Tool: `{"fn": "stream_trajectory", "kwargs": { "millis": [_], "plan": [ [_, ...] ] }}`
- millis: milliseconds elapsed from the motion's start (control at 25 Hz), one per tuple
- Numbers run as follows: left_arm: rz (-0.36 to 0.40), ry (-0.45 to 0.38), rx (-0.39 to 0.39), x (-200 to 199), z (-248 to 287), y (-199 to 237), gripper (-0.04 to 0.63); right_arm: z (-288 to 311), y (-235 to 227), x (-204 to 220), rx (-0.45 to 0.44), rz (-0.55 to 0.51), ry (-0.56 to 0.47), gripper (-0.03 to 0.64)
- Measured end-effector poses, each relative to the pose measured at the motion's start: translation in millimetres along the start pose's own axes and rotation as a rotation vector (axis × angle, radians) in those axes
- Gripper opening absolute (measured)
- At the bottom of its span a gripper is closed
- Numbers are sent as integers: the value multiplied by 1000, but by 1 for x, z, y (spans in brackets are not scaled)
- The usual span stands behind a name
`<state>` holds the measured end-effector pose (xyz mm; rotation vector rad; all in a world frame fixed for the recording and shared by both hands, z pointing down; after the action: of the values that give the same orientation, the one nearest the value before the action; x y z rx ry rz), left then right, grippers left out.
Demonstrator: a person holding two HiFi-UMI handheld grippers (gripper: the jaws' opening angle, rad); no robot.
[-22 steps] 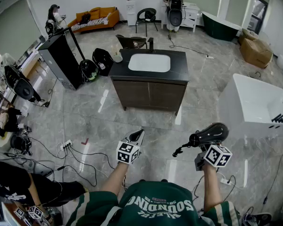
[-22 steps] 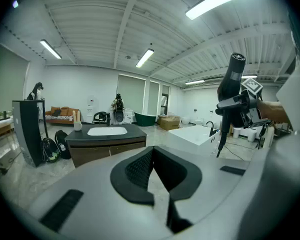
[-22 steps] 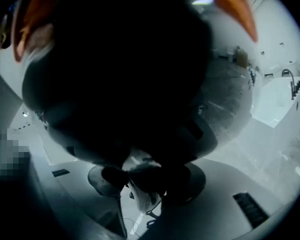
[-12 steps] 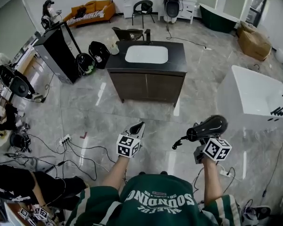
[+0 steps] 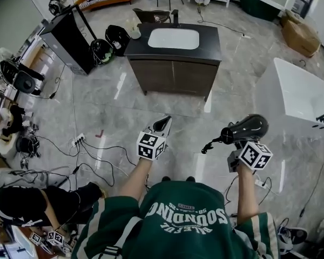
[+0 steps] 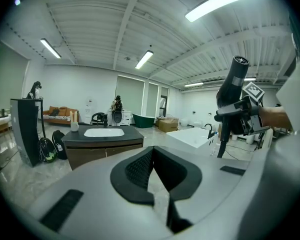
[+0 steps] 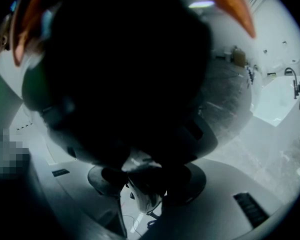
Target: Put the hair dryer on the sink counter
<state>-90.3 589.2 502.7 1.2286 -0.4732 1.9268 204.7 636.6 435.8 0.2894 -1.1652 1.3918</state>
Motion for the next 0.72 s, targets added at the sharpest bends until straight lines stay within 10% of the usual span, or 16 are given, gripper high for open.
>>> {"fn": "stream_trajectory", "kwargs": {
  "millis": [720],
  "plan": [
    [-35, 1, -62, -16, 27, -40, 11, -18, -50, -2, -52, -17, 50, 201]
  ]
}}
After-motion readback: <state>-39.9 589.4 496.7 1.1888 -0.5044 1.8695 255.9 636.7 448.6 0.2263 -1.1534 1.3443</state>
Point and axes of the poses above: the fingertips, and each gripper's own axes: z forward along the fingers, y to its left, x out of its underside, the point moved 4 cm from there along -z, backward along the fingers, and after that the axes turned 13 degrees about y, right-handed, at the moved point
